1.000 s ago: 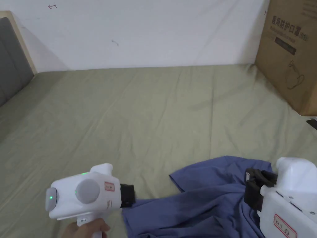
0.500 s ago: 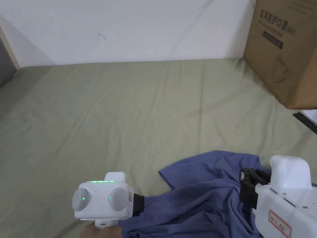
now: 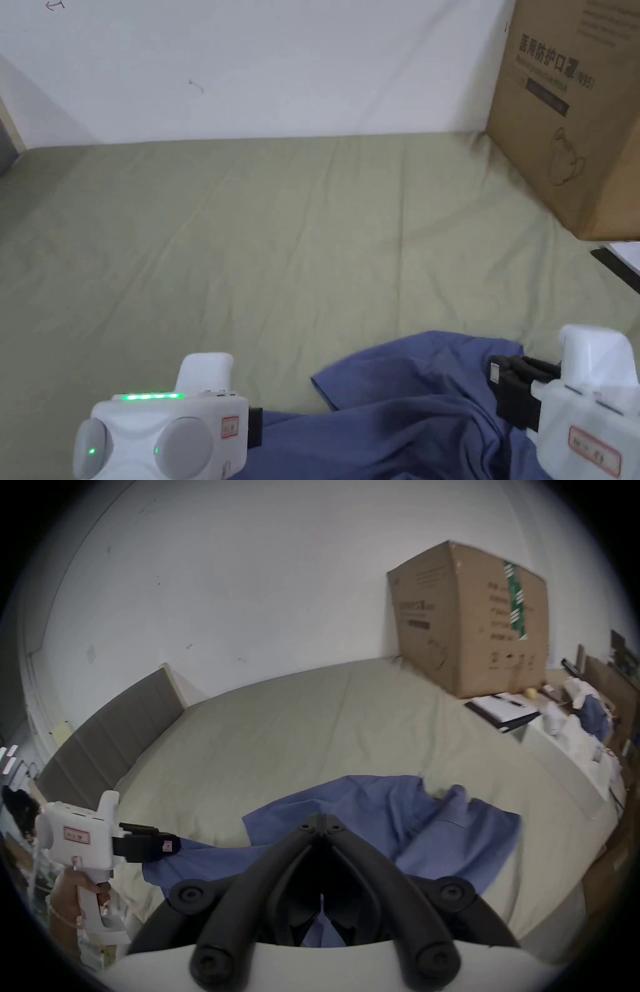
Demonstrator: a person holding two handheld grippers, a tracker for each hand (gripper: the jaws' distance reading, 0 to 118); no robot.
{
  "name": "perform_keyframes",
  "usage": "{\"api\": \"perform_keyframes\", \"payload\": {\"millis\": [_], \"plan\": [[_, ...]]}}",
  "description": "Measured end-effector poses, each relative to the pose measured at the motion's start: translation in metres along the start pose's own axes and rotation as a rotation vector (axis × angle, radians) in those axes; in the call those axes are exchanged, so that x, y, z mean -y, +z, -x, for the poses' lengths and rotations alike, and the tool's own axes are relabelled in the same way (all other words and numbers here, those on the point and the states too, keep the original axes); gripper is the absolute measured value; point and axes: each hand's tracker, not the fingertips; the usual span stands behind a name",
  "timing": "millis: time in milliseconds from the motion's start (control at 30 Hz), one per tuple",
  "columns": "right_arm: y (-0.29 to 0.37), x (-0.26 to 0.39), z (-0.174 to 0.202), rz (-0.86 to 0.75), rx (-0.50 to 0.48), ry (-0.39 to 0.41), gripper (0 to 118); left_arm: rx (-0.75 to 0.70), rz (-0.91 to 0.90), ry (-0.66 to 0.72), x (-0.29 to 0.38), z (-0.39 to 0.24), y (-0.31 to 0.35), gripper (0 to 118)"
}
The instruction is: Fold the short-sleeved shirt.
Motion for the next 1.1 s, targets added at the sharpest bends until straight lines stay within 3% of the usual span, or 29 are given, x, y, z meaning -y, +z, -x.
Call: {"api": "perform_keyframes", "payload": {"millis": [33,67,167,200,233,333,467,567,633,667,733,767,800,867,967,1100], "plan": [[-0.014,-0.01,-0.003,0.06,-0.013,0.028,0,0.0,-0.009,-0.015,-0.003,0.001,0.004,5],[-0.027,-0.017,-0.003,0.08,-0.01,0.071,11,0.003,-0.01,-0.02,-0.004,0.0,0.006,5],[-0.072,-0.037,-0.006,0.139,0.049,0.24,90,0.024,-0.015,0.001,-0.006,0.003,0.006,5],[-0.092,-0.045,-0.007,0.155,0.025,0.256,101,0.024,-0.007,0.007,-0.005,0.002,0.005,5],[-0.107,-0.051,-0.008,0.21,0.024,0.273,103,0.024,-0.003,-0.001,-0.005,0.002,0.003,5],[-0.157,-0.068,-0.019,0.316,-0.01,0.283,101,0.011,0.012,-0.018,-0.003,0.002,-0.002,5],[-0.215,-0.066,-0.025,0.439,0.033,0.374,98,0.016,0.032,0.005,-0.004,0.006,-0.008,5],[-0.244,-0.054,-0.024,0.554,-0.034,0.388,93,0.015,0.045,0.01,-0.004,0.007,-0.013,5],[-0.264,-0.036,-0.02,0.664,-0.031,0.431,79,0.007,0.056,0.007,-0.004,0.007,-0.017,5],[-0.268,-0.029,-0.018,0.642,0.009,0.466,75,0.004,0.06,0.003,-0.004,0.007,-0.019,5],[-0.266,-0.038,-0.014,0.627,0.026,0.444,74,-0.001,0.065,0.007,-0.003,0.008,-0.02,5],[-0.264,-0.04,-0.009,0.634,0.031,0.466,67,0.0,0.066,0.011,-0.003,0.009,-0.02,5],[-0.26,-0.041,-0.006,0.637,-0.022,0.515,53,0.002,0.066,0.017,-0.002,0.009,-0.019,5],[-0.262,-0.043,0.0,0.631,-0.013,0.519,3,0.005,0.063,0.024,-0.003,0.01,-0.018,5],[-0.264,-0.037,0.002,0.637,0.014,0.543,3,0.0,0.062,0.028,-0.003,0.011,-0.015,5],[-0.235,-0.061,-0.01,0.544,0.002,0.381,3,0.0,0.065,-0.001,-0.008,0.008,-0.007,5]]}}
